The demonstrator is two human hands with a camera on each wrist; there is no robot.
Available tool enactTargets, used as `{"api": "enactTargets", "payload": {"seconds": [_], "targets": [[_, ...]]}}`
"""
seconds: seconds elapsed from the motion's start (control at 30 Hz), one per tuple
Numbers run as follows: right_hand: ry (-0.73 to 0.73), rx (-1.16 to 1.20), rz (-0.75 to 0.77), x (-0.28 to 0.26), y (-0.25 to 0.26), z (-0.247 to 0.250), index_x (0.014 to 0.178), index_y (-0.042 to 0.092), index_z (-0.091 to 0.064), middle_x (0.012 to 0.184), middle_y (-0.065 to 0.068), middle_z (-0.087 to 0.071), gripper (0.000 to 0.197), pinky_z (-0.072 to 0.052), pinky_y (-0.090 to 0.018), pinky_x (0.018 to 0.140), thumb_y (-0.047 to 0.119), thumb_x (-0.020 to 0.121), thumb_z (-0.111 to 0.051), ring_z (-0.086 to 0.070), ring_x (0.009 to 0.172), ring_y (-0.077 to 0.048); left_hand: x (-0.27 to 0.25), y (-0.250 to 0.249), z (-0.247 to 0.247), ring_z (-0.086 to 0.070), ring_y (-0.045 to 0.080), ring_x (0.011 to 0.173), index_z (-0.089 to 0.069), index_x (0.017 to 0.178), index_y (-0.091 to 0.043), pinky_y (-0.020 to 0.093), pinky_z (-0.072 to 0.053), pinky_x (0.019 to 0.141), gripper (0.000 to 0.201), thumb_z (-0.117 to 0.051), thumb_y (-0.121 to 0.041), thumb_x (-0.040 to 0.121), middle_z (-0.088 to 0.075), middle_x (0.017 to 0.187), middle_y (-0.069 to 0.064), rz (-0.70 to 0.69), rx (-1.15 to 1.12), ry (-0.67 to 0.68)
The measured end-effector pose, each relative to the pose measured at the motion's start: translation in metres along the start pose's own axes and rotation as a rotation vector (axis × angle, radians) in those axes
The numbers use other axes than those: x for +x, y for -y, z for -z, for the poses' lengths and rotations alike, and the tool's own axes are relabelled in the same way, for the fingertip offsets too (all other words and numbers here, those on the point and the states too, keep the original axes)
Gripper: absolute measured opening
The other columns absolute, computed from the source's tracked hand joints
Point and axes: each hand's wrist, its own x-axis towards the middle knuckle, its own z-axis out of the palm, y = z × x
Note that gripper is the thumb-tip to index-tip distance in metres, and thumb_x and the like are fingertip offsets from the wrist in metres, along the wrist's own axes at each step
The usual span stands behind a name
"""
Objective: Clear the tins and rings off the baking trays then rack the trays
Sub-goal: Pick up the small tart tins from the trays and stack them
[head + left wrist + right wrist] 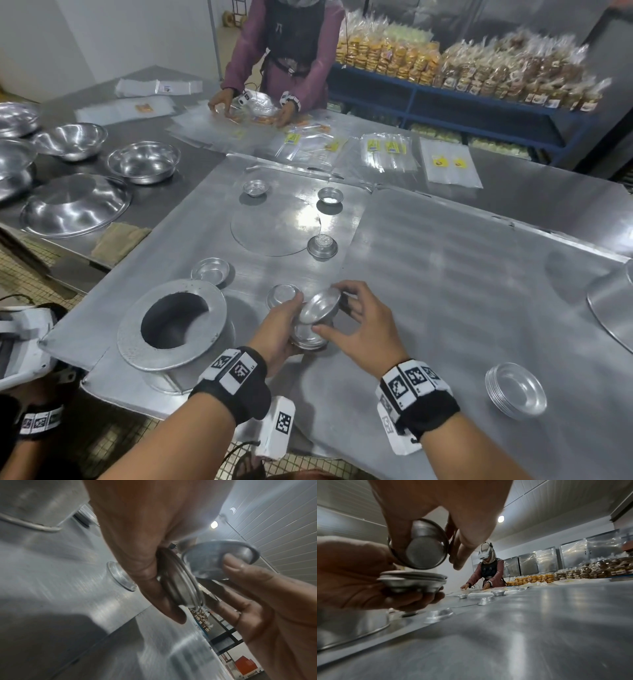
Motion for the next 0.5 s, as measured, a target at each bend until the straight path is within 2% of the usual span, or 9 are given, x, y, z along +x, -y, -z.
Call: {"api": "enactTargets", "payload": {"seconds": [0.1, 0.2, 0.27, 0.4, 0.47, 0.5], "targets": [[0.055, -0.028, -0.007, -0.006, -0.005, -0.009, 0.120, 0.023, -0.056, 0.116, 0.013, -0.067, 0.067, -0.051, -0.031, 0.101, 0.022, 0.064, -0.091, -0.064, 0.110, -0.002, -0.002, 0.002, 0.000, -0.072, 0.029, 0.090, -0.068, 0.121, -0.010, 0.050, -0.057, 0.086, 0.038, -0.048, -0.038, 0.104, -0.073, 0.108, 0.020, -0.027, 0.037, 0.021], [0.097, -0.024, -0.035, -0.009, -0.009, -0.014, 0.122, 0.024, -0.054, 0.123, 0.020, -0.064, 0.069, -0.050, -0.029, 0.101, 0.024, 0.064, -0.091, -0.061, 0.114, 0.003, -0.003, 0.005, 0.004, -0.071, 0.036, 0.093, -0.064, 0.125, -0.009, 0.059, -0.055, 0.087, 0.028, -0.055, -0.017, 0.099, -0.070, 0.114, 0.026, -0.079, 0.053, 0.004], [0.130, -0.030, -0.052, -0.009, -0.010, -0.016, 0.122, 0.024, -0.053, 0.128, 0.023, -0.060, 0.069, -0.049, -0.027, 0.103, 0.027, 0.064, -0.091, -0.058, 0.117, 0.005, -0.003, 0.008, 0.009, -0.070, 0.040, 0.094, -0.062, 0.125, -0.007, 0.055, -0.056, 0.084, 0.029, -0.053, -0.005, 0.097, -0.069, 0.116, 0.028, -0.099, 0.061, -0.018], [0.202, -0.044, -0.071, -0.009, -0.014, -0.018, 0.123, 0.024, -0.050, 0.133, 0.021, -0.058, 0.069, -0.046, -0.027, 0.105, 0.030, 0.067, -0.089, -0.055, 0.121, 0.006, -0.004, 0.012, 0.016, -0.067, 0.044, 0.095, -0.061, 0.122, -0.005, 0.049, -0.056, 0.078, 0.028, -0.052, 0.001, 0.096, -0.065, 0.117, 0.034, -0.131, 0.063, -0.048], [0.257, -0.067, -0.096, -0.008, -0.013, -0.018, 0.125, 0.030, -0.048, 0.129, 0.021, -0.061, 0.071, -0.046, -0.027, 0.105, 0.032, 0.067, -0.088, -0.055, 0.121, 0.005, -0.004, 0.012, 0.020, -0.067, 0.042, 0.093, -0.061, 0.122, -0.004, 0.045, -0.058, 0.075, 0.029, -0.050, 0.003, 0.097, -0.065, 0.115, 0.034, -0.147, 0.067, -0.061], [0.299, -0.085, -0.108, -0.006, -0.012, -0.017, 0.126, 0.034, -0.047, 0.127, 0.022, -0.062, 0.072, -0.047, -0.030, 0.104, 0.031, 0.066, -0.087, -0.057, 0.121, 0.001, -0.005, 0.013, 0.022, -0.066, 0.040, 0.093, -0.062, 0.122, -0.005, 0.046, -0.058, 0.075, 0.030, -0.049, 0.004, 0.097, -0.066, 0.111, 0.033, -0.154, 0.066, -0.072]]}}
